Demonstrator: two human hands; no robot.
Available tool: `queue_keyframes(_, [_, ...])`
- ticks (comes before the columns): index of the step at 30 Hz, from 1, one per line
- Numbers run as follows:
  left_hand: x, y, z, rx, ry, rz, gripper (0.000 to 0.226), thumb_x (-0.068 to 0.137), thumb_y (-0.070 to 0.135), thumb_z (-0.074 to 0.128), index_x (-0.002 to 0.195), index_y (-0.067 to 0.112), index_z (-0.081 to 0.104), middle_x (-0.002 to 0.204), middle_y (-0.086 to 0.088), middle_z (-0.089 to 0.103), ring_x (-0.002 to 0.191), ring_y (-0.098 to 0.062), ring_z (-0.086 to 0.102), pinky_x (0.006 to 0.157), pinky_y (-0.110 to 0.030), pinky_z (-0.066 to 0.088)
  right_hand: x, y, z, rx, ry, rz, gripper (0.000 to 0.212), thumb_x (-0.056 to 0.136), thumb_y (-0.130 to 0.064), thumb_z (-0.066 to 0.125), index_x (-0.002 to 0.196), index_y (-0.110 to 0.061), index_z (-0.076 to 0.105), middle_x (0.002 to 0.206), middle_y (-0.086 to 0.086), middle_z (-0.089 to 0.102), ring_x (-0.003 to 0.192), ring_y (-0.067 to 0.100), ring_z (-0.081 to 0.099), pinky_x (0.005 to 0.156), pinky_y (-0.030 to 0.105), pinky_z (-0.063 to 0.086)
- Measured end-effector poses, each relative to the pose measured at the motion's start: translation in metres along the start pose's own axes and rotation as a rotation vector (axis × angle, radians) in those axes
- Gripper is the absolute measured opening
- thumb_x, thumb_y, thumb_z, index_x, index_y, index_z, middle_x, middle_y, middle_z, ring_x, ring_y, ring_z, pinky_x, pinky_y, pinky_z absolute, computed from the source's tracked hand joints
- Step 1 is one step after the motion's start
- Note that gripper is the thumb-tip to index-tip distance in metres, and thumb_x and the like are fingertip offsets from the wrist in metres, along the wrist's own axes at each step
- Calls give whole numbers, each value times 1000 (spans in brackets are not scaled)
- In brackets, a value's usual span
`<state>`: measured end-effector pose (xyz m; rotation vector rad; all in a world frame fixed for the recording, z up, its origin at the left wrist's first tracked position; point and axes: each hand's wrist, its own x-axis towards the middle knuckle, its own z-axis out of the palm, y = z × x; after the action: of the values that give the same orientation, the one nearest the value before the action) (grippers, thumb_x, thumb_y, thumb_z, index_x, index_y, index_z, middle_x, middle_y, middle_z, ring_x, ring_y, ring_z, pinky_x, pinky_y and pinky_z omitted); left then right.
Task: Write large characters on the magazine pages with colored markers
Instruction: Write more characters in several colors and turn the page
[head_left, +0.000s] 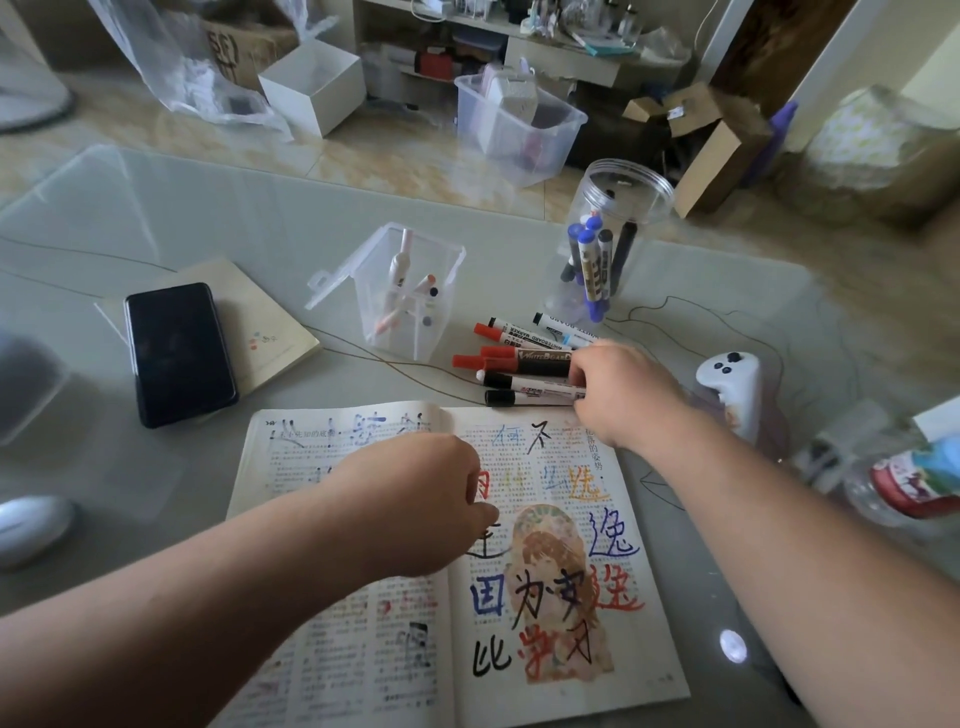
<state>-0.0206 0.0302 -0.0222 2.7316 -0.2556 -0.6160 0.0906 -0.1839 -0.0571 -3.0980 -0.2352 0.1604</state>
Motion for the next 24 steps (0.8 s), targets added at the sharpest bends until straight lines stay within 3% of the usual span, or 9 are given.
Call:
queue_keyframes(6, [0,3,0,-10,85,13,27,93,54,56,85,28,58,89,13,62,82,-7,58,65,-27,44,-31,-3,-18,100,24,-29,8,85,-25,63,89,-31,66,96,-8,63,93,23,60,73,31,48])
queue_keyframes(8, [0,5,-2,-12,186,73,24,93,55,54,102,33,57,104,17,58,100,-9,57,77,-26,45,-53,-3,-33,90,-24,-51,10,87,-35,66,96,-35,71,95,-10,62,89,18,57,73,29,45])
queue_keyframes(11, [-3,10,-3,-35,298,230,47,92,62,50,130,35,46,128,15,45,123,-9,43,101,-27,41,-91,-3,-51,168,-116,-86,15,87,-45,67,98,-36,72,91,-11,61,87,13,58,79,31,50])
queue_keyframes(14, [-13,22,-3,-100,194,401,49,94,60,46,137,37,43,130,21,47,116,4,43,99,-17,40,-128,-5,-67,356,-192,-86,12,91,-42,66,95,-33,73,83,-12,69,81,6,63,75,34,55])
queue_keyframes(16, [-21,31,-2,-147,65,458,38,97,56,42,131,39,48,119,22,57,101,7,53,86,-11,45,-150,-5,-72,526,-189,-82,7,91,-38,69,95,-35,74,80,-11,73,74,6,66,69,32,56])
queue_keyframes(20, [-34,44,4,-320,-37,465,16,101,52,39,104,44,53,98,18,66,90,0,62,77,-24,53,-172,1,-62,913,-30,-92,3,88,-29,77,88,-31,75,67,6,71,62,30,63,60,46,52])
queue_keyframes(24, [-42,49,6,-443,-47,412,26,102,48,39,83,34,51,82,9,63,72,-13,59,70,-36,50,-179,2,-45,1263,75,-63,9,86,-28,74,85,-20,76,60,2,64,56,13,58,59,25,44])
